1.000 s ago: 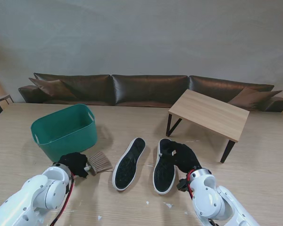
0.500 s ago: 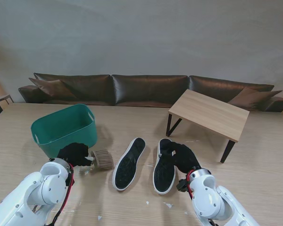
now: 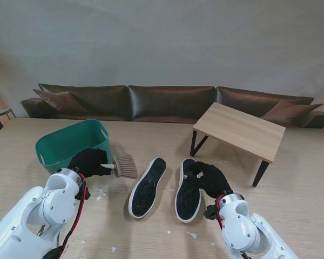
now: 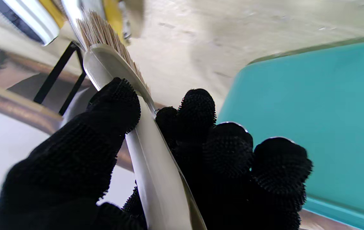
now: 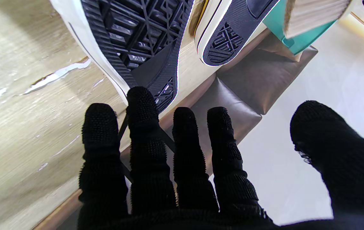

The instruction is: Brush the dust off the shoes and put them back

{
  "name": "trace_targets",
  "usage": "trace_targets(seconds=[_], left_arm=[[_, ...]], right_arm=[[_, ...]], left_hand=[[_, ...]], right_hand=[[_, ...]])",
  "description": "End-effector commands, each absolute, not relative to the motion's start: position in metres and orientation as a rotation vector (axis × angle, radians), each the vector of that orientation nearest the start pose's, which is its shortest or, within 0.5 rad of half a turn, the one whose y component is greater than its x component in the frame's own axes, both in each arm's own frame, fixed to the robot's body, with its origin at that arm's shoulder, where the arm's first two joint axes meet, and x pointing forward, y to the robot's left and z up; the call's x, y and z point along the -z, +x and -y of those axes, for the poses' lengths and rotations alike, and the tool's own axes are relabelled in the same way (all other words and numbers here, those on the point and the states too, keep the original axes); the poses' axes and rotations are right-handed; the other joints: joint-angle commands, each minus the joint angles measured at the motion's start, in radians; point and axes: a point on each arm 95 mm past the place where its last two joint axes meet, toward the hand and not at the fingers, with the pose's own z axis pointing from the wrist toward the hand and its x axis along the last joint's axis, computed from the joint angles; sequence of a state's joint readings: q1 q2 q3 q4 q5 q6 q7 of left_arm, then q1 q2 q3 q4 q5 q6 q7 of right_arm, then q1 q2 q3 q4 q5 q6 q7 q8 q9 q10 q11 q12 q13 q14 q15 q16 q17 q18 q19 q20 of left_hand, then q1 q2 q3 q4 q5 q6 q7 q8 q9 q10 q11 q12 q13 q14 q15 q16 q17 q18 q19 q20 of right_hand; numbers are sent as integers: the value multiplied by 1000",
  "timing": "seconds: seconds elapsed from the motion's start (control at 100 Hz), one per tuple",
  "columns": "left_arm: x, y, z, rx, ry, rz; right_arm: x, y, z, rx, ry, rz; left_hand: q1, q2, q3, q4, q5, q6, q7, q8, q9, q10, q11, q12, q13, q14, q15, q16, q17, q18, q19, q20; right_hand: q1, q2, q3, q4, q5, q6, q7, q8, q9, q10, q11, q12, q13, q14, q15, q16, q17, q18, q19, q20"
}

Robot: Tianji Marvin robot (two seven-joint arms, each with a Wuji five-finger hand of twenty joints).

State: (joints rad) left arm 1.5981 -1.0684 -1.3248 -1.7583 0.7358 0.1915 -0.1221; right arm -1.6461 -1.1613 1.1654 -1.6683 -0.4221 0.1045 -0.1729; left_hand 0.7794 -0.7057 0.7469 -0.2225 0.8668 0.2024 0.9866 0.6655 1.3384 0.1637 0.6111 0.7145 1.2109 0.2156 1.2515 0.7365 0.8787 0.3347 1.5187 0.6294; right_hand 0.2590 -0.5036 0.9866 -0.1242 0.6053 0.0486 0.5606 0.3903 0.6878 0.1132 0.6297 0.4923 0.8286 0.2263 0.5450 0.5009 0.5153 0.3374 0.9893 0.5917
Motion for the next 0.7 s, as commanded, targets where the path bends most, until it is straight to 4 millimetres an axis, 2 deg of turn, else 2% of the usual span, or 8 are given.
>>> trace_targets(seconds=[0.0,0.27,0.44,0.69], left_arm=[[260,410,-18,1526,-1500,-1284],[249,425,15,1636,-1481,-1322],[257,433,32,1660,-1502,-1352],[277,440,40,1614,-1486,-1415]], right_arm=[[335,371,-34,2314,-2315,1297],[334,370,-33,2310,-2319,1291],[333,370,-32,2314,-2326,1282],[333,369,-32,2316,-2328,1271]], left_hand=[[85,3,101,0,41,-13,57,14,49,-13,26,-5,60,-60,46,-6,23,13,41,5],[91,7,93,2,39,-11,55,19,50,-10,22,-5,60,-60,44,-7,18,18,38,7],[96,14,85,6,34,-8,51,25,48,-5,13,-6,57,-49,31,-9,-1,22,33,11],[102,18,78,11,30,-5,49,30,47,1,4,-3,57,-38,19,-6,-16,24,35,18]], right_hand=[[-46,34,3,27,-7,-2,12,-7,9,14,4,-14,25,10,12,-2,-203,18,2,8],[-46,36,4,27,-7,-1,13,-8,7,14,4,-14,23,10,12,-2,-204,17,2,7],[-46,37,6,27,-7,-2,14,-9,8,14,5,-14,24,10,13,-2,-204,17,3,6],[-47,37,7,27,-7,0,14,-10,10,14,6,-14,24,10,13,-3,-204,17,3,6]])
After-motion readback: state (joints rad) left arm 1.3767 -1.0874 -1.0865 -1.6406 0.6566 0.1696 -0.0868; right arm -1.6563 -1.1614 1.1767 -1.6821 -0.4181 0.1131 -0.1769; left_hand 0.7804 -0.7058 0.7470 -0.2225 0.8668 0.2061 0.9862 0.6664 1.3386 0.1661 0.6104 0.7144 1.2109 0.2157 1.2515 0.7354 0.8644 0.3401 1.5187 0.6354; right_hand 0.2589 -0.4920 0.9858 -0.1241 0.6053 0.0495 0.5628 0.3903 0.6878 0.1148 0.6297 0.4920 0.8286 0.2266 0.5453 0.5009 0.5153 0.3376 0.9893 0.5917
